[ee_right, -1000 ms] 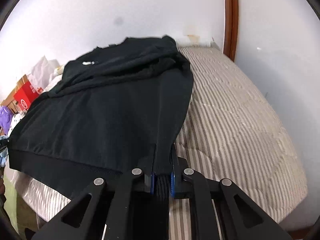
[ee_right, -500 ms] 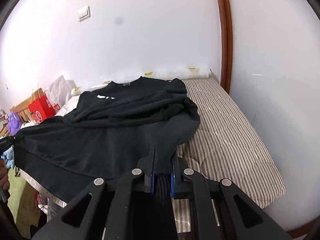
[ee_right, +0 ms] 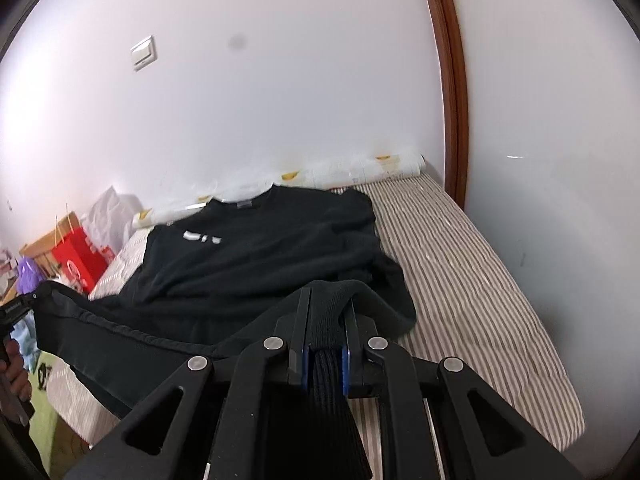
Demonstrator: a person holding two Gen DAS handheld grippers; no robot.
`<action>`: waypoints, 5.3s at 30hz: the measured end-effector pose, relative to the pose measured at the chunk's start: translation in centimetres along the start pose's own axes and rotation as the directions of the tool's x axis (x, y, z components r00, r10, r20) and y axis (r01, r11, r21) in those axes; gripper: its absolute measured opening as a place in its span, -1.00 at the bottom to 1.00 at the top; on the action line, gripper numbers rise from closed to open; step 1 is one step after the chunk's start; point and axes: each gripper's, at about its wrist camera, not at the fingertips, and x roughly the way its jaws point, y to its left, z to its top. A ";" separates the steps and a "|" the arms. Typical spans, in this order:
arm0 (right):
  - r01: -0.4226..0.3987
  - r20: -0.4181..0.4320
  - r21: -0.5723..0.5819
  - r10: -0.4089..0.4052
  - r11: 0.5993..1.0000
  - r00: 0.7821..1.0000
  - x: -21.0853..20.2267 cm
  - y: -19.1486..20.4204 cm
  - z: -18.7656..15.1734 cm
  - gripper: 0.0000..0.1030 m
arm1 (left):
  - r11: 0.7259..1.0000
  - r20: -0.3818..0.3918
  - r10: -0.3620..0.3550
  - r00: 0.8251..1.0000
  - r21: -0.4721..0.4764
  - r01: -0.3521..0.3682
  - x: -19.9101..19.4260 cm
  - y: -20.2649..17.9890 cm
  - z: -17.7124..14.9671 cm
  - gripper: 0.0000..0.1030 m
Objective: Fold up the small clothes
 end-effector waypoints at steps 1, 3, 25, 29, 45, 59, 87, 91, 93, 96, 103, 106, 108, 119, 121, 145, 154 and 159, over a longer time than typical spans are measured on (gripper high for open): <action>-0.001 0.002 0.006 0.001 1.000 1.000 0.5 -0.1 0.7 -0.79 | 1.000 0.002 -0.002 1.000 0.001 0.002 0.8 -0.3 1.0 -0.84; -0.010 0.005 0.026 0.010 1.000 1.000 1.8 -0.3 2.5 -0.79 | 1.000 0.006 -0.003 1.000 0.003 0.003 2.0 -0.7 2.3 -0.84; -0.054 -0.073 0.107 0.062 0.993 0.995 22.3 -3.0 11.2 -0.79 | 0.998 -0.137 0.055 0.989 0.023 -0.052 21.5 -1.7 8.6 -0.83; -0.052 -0.098 0.105 0.062 0.993 0.993 25.5 -3.5 10.6 -0.79 | 0.998 -0.176 0.067 0.982 0.022 -0.064 23.9 -1.2 8.1 -0.82; 0.087 -0.256 0.098 -0.060 0.991 0.965 32.8 -4.5 8.6 -0.70 | 0.998 -0.252 0.062 0.966 0.021 -0.059 27.6 -1.1 7.4 -0.67; 0.110 -0.174 -0.022 -0.112 0.994 0.978 24.9 -0.7 9.6 0.04 | 0.995 -0.218 0.084 0.972 0.072 -0.070 21.4 -2.4 7.3 0.33; 0.054 -0.216 -0.125 -0.080 0.991 0.973 21.4 2.5 3.3 -0.29 | 0.991 -0.310 0.021 0.951 0.134 0.022 18.5 -3.3 0.5 0.39; 0.065 -0.242 -0.106 -0.089 0.992 0.966 23.7 1.8 3.2 -0.30 | 0.987 -0.322 0.053 0.945 0.161 0.000 20.5 -3.5 0.1 0.39; 0.079 -0.251 -0.102 -0.102 0.992 0.963 24.8 1.4 3.4 -0.30 | 0.982 -0.323 0.071 0.944 0.189 -0.009 21.6 -3.8 0.2 0.39; 0.091 -0.258 -0.090 -0.111 0.992 0.960 26.4 0.8 4.0 -0.29 | 0.974 -0.313 0.089 0.945 0.226 -0.017 23.1 -4.4 0.6 0.40; 0.089 -0.279 -0.076 -0.107 0.993 0.954 29.4 -0.2 6.8 -0.31 | 0.977 -0.284 0.051 0.957 0.211 0.011 25.7 -4.3 4.7 0.40; 0.077 -0.292 -0.067 -0.093 0.995 0.952 30.9 -0.3 8.5 -0.32 | 0.978 -0.263 0.048 0.963 0.207 0.007 26.7 -4.5 6.0 0.40; 0.077 -0.293 -0.050 -0.089 0.996 0.952 31.8 -0.6 9.7 -0.34 | 0.982 -0.256 0.039 0.966 0.189 0.011 27.6 -4.5 6.8 0.40; 0.127 -0.256 -0.044 -0.134 0.991 0.957 34.1 -3.3 12.8 -0.17 | 0.977 -0.216 0.080 0.973 0.212 -0.034 30.4 -4.8 9.3 0.40; 0.116 -0.273 -0.046 -0.124 0.992 0.954 34.7 -3.6 12.8 -0.13 | 0.977 -0.221 0.082 0.972 0.211 -0.035 31.1 -4.6 9.5 0.39; 0.036 -0.350 -0.224 -0.115 0.974 0.930 39.1 -1.0 12.0 0.08 | 0.969 -0.251 0.110 0.962 0.242 -0.047 33.8 -3.8 8.9 -0.03; 0.014 -0.213 -0.316 -0.085 0.949 0.973 35.3 0.4 13.3 -0.02 | 0.969 -0.249 0.112 0.962 0.243 -0.050 33.8 -4.0 8.7 -0.01; 0.002 -0.327 -0.318 -0.112 0.948 0.939 39.2 1.1 12.4 -0.02 | 0.975 -0.248 0.090 0.965 0.220 -0.034 33.6 -3.7 8.9 -0.01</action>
